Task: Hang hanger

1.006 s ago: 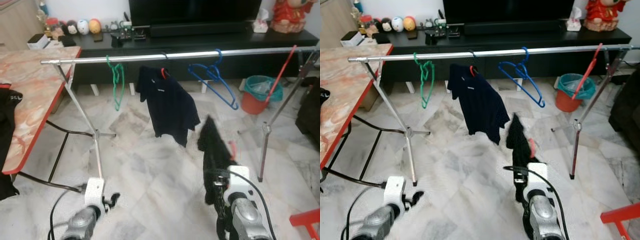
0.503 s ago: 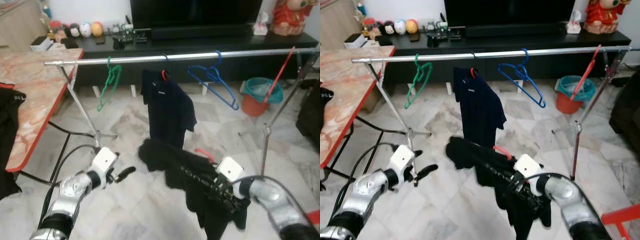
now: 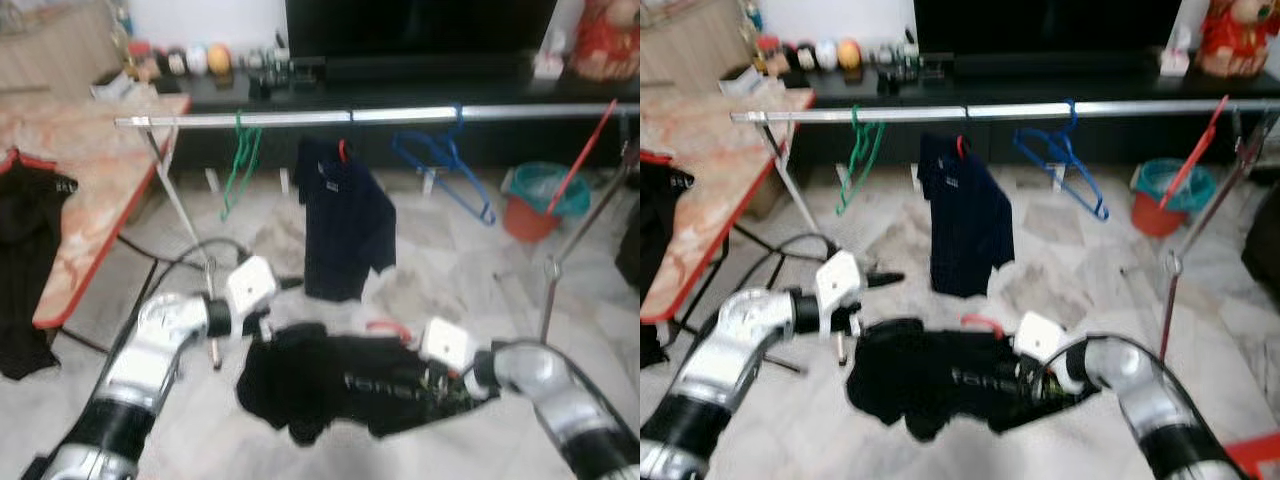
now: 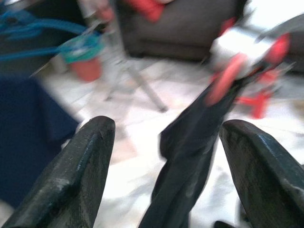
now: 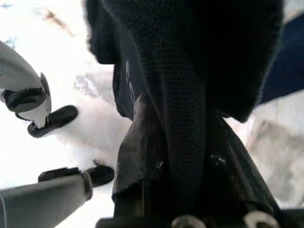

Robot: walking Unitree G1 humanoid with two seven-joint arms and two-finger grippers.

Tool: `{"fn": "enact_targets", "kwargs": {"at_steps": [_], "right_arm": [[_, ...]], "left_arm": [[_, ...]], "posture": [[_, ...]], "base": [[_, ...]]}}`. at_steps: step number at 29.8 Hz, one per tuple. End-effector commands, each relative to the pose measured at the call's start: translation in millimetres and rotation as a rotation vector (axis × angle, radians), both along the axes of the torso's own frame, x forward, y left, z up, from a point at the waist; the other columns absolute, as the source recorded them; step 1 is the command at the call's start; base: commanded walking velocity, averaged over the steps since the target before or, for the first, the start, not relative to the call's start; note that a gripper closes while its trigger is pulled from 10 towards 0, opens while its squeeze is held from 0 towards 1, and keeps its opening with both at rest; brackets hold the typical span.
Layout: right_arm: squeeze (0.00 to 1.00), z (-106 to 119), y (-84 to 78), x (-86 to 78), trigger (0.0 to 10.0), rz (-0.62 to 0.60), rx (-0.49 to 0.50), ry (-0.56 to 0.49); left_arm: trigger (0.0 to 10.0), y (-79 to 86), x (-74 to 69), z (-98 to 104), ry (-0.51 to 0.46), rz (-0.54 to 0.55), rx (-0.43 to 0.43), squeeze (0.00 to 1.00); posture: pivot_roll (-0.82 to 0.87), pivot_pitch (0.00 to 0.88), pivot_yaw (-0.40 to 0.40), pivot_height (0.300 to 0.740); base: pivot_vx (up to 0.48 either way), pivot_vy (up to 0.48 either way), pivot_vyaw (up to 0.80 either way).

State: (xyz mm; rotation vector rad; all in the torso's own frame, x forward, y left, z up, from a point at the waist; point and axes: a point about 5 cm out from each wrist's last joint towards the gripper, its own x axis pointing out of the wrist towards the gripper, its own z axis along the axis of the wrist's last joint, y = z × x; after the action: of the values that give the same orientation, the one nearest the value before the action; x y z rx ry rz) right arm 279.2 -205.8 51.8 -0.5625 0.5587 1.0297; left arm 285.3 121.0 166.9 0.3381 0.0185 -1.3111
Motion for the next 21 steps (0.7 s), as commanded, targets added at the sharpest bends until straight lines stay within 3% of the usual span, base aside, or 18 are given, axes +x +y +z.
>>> {"fn": "enact_targets", "kwargs": {"at_steps": [1,7,12,14,21], "right_arm": [[0.00,11,8.1,9.6,10.0,0.014,0.021,-0.045],[0.00,24,19.6,20.9,10.0,0.044,0.038,-0.100],[0.00,37,24.2,24.7,10.0,0.082,0.054,-0.139],[0.00,41,27.8,25.4,10.0,0.098,0.069,-0.144],[0.00,39,36.6,22.1,10.0,0.133,0.086,-0.125]], "left_arm": [[10.0,-3.1,-8.2,-1,0.045,-0.064,0.021,0.00],[10.0,-7.3,-11.9,-12,0.086,-0.101,0.106,0.00],[10.0,-5.4,-10.2,-21,0.103,-0.053,0.174,0.00],[10.0,-3.8,-4.6,-30,0.093,0.007,0.248,0.00],[10.0,-13.4,-0.9,-33,0.069,0.067,0.213,0.00]], "posture": [[-0.05,0.000,0.054,0.740],[-0.06,0.000,0.068,0.740],[-0.06,0.000,0.071,0.740],[-0.06,0.000,0.075,0.740],[-0.07,0.000,0.077,0.740]], "base": [[0.000,0.000,0.00],[0.000,0.000,0.00],[0.000,0.000,0.00],[0.000,0.000,0.00],[0.000,0.000,0.00]]}}
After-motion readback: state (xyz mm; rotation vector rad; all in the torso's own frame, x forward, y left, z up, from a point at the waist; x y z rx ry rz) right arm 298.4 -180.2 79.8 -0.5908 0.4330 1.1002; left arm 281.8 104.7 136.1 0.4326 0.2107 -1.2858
